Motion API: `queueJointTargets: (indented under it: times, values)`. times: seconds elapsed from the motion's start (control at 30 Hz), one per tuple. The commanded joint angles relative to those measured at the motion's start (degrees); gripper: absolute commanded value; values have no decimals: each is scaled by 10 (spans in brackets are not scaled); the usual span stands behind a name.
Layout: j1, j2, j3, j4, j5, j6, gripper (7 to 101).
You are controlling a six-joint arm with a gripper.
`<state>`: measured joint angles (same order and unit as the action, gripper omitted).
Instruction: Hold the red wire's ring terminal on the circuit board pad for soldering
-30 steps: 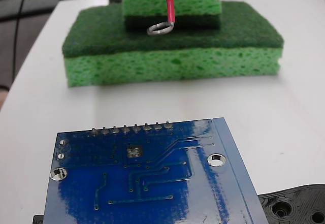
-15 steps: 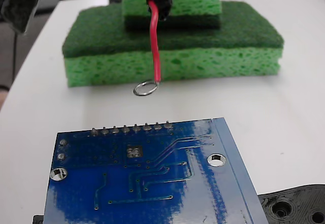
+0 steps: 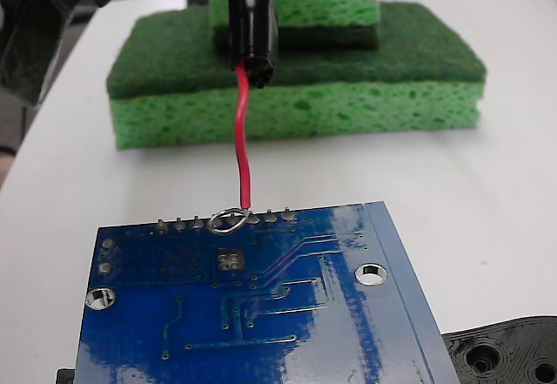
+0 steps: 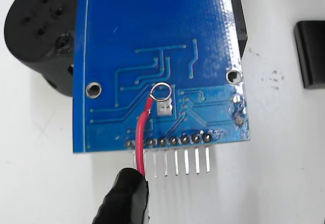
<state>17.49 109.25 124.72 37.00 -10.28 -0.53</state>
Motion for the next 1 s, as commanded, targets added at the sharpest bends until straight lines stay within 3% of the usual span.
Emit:
queueJointTargets:
  times: [0.03,1.0]
  values:
    - [0,-3,-8,0,-6,0,1003]
    - [0,-13,-4,1,-6,2,1003]
